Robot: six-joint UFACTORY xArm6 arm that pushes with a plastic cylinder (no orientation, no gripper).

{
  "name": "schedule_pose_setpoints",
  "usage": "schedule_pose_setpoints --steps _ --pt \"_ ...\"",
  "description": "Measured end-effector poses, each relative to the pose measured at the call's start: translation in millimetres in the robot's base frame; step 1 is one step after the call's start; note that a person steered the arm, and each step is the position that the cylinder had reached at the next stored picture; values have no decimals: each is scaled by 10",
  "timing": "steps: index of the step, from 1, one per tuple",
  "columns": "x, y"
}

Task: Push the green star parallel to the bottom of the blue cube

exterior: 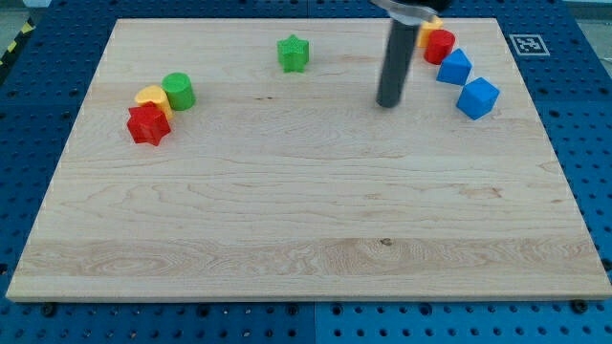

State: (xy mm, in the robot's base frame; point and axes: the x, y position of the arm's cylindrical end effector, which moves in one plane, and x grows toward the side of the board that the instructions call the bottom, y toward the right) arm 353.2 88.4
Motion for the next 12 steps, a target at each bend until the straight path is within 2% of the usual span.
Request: schedule_pose_setpoints --steps 1,2,3,4,7,9,11,12 --pt "-808 -55" --pt "-1426 -311" --pt "-1525 -979" --pt "-1527 -1465" --pt "-1016 -1026" --pt "-803 -1026" --pt "-766 -1369" --pt "-611 -1453"
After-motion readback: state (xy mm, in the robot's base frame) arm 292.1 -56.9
